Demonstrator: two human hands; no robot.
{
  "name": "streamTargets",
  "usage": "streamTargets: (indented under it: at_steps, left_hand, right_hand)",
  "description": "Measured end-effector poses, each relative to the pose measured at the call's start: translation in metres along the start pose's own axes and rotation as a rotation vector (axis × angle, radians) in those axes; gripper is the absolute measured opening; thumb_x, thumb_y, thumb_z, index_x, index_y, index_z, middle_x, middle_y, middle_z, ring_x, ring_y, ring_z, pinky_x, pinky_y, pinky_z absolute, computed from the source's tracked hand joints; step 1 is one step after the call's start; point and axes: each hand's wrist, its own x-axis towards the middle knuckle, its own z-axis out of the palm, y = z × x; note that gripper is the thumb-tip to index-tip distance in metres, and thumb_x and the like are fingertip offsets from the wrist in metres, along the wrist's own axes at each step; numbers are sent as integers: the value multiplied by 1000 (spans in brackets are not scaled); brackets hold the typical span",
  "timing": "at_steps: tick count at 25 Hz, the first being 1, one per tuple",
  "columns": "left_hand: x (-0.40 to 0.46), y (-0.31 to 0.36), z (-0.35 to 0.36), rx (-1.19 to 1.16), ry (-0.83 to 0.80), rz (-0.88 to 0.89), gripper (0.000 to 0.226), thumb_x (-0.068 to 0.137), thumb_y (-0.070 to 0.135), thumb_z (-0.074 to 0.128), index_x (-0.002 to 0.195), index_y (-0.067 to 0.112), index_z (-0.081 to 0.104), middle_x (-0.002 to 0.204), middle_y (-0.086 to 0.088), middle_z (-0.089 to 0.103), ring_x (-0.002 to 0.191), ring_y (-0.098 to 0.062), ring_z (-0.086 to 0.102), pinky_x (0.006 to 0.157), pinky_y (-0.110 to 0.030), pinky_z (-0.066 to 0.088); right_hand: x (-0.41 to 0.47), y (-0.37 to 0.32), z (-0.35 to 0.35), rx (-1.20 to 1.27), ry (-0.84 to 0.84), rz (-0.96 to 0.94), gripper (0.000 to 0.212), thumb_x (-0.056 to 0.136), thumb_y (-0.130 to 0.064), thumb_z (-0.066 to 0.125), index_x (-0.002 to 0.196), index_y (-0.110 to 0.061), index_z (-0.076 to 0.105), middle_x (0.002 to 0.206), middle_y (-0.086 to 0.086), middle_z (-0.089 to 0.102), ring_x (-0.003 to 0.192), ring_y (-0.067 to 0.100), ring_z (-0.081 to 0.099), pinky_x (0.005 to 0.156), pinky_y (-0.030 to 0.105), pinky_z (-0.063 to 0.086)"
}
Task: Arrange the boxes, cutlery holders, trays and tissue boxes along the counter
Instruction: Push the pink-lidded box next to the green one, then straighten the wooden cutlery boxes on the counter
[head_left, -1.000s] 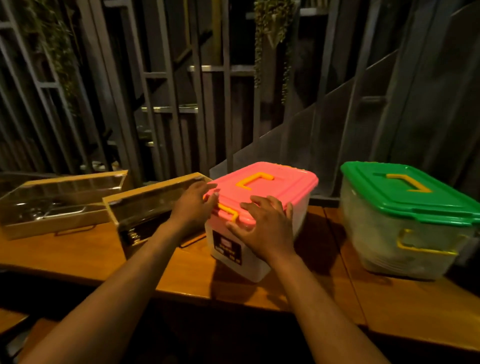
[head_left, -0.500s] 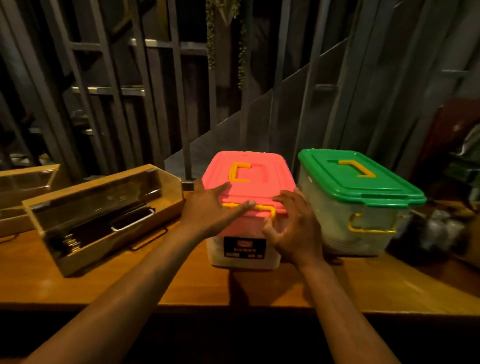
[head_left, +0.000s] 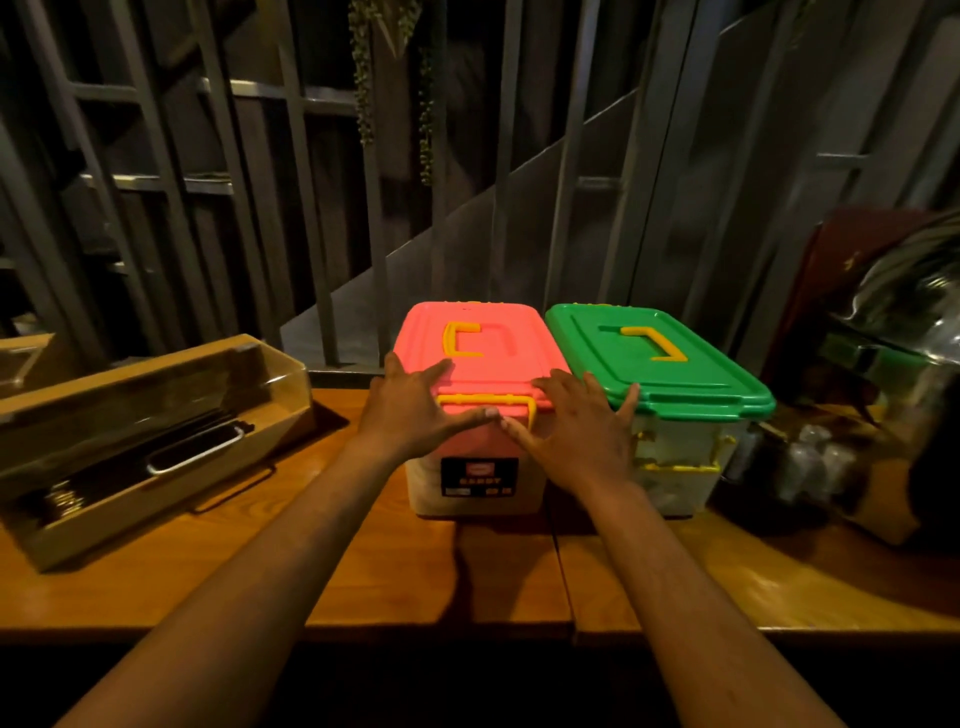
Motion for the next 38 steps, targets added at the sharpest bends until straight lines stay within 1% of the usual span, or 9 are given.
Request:
streamTargets:
  at_steps: [7, 10, 13, 16, 19, 22, 26, 29, 38]
  left_hand:
    - [-9, 0, -9, -11, -23, 29, 115, 49, 100, 37, 147, 40, 31, 154, -12, 22, 137, -43, 33, 108, -58, 38]
    - [-33, -3, -1, 73, 59, 54, 86, 80, 78, 46, 151, 37, 21, 161, -11, 12, 145, -39, 17, 109, -56, 33]
    - [-71, -16, 9, 132, 187, 129, 73, 94, 53, 51, 154, 36, 13, 162, -11, 14, 146, -34, 17, 112, -48, 31]
    - [-99, -43, 1, 147, 229, 157, 59, 93, 41, 58, 147, 34, 36, 152, -9, 37, 140, -29, 31, 111, -42, 31]
    - [-119, -82, -23, 200, 262, 138, 46, 92, 43, 58, 137, 34, 50, 143, 1, 48, 133, -21, 40, 104, -39, 39]
    - [-128, -131, -54, 135, 316, 66, 41, 94, 39, 57, 134, 32, 54, 138, 0, 52, 129, -21, 43, 100, -40, 41]
    - [-124, -224, -92, 232, 368, -27, 39, 91, 43, 56, 128, 31, 58, 130, -2, 56, 124, -24, 45, 98, -43, 43]
    - [-111, -282, -109, 294, 367, -224, 46, 91, 54, 49, 128, 28, 57, 131, -9, 54, 126, -31, 42, 101, -47, 40]
    - [-44, -323, -96, 264, 19, -607, 83, 84, 78, 34, 152, 32, 25, 160, -19, 14, 144, -48, 9, 109, -70, 22]
  right_hand:
    - [-3, 2, 1, -12, -23, -45, 71, 85, -78, 32, 142, -37, 35, 156, -6, 33, 146, 27, 24, 109, 75, -3]
    - [-8, 8, 4, -57, -9, -110, 72, 89, -71, 35, 150, -33, 25, 160, -1, 24, 147, 28, 22, 110, 75, -2]
    - [-12, 8, 6, -38, 18, -93, 80, 84, -61, 50, 153, -29, 22, 162, 3, 22, 147, 29, 23, 111, 73, -1]
    - [-31, -27, 13, 191, 93, -30, 82, 71, -51, 59, 147, -27, 38, 159, 7, 29, 146, 33, 22, 113, 70, 2]
    - [-60, -87, 21, 294, 239, -153, 66, 73, -40, 59, 138, -28, 52, 153, 7, 40, 144, 34, 28, 116, 64, 10]
    - [-62, -142, 26, 328, 184, -211, 61, 79, -33, 61, 139, -29, 52, 153, 3, 41, 146, 28, 26, 117, 59, 11]
    - [-50, -226, 50, 421, 112, -206, 55, 79, -32, 61, 134, -30, 56, 146, -2, 50, 141, 27, 36, 117, 56, 12]
    - [-49, -282, 71, 416, 68, -191, 51, 82, -35, 58, 133, -30, 57, 146, -1, 49, 143, 26, 31, 116, 58, 14]
    - [2, -323, 120, 397, -99, -112, 48, 91, -43, 55, 138, -33, 51, 151, -1, 43, 143, 22, 29, 116, 49, 24]
